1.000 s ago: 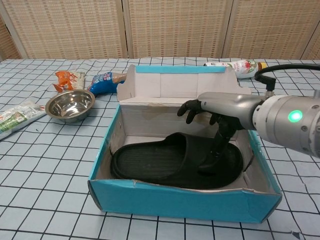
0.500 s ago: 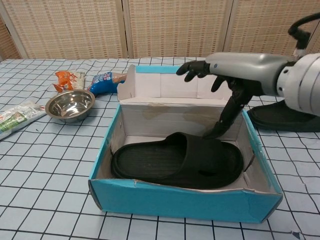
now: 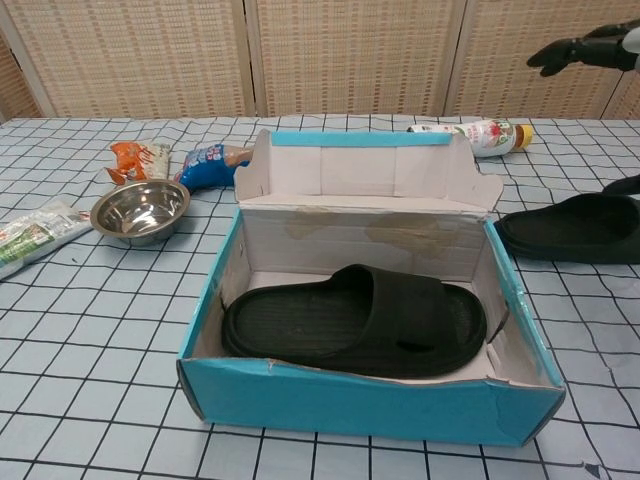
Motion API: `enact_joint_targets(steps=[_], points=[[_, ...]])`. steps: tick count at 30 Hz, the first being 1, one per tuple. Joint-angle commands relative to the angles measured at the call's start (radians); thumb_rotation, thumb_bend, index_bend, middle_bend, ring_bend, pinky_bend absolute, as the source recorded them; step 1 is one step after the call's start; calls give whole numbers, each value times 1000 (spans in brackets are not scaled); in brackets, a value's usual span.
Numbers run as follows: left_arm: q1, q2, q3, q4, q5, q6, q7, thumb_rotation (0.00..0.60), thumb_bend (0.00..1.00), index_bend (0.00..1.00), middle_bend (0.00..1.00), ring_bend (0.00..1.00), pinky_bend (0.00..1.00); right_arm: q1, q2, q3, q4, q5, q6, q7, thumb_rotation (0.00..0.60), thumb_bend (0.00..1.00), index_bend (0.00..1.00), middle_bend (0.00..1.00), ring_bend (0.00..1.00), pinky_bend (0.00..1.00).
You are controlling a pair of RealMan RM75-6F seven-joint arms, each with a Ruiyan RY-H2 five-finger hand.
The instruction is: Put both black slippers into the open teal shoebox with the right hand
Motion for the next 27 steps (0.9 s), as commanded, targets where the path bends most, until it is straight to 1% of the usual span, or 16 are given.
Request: enact_joint_targets(steps=[1, 5, 8, 15, 18, 21, 27], points=[[-1, -1, -2, -1, -3, -1, 0, 600, 510, 357, 165, 247, 424, -26, -3, 4, 213, -34, -69, 182, 600, 0, 61, 84, 0, 33], [-1, -1, -1, 2, -5, -4, 3, 600, 509, 357, 164, 246, 423, -23, -43, 18, 353, -50, -116, 277, 600, 0, 64, 84, 0, 24], [-2, -1, -1, 0, -7, -6, 2, 600, 509, 357, 164, 246, 423, -26, -96, 29, 466, -63, -132, 353, 600, 0, 77, 85, 0, 23], [-3, -3, -2, 3, -10, -10, 6, 600, 508, 357, 164, 247, 424, -20, -203, 36, 696, -67, -236, 498, 600, 0, 82, 86, 0, 23], [-4, -4, -2, 5, -12, -12, 12, 600, 509, 357, 164, 247, 424, -21, -244, 37, 772, -65, -275, 540, 600, 0, 83, 86, 0, 23], [-5, -5, -2, 4, -14, -14, 11, 600, 509, 357, 164, 246, 424, -21, -276, 39, 825, -62, -311, 573, 600, 0, 83, 86, 0, 23], [-6, -6, -2, 4, -14, -16, 14, 600, 508, 357, 164, 246, 424, -21, -321, 41, 900, -72, -355, 613, 600, 0, 85, 86, 0, 23]])
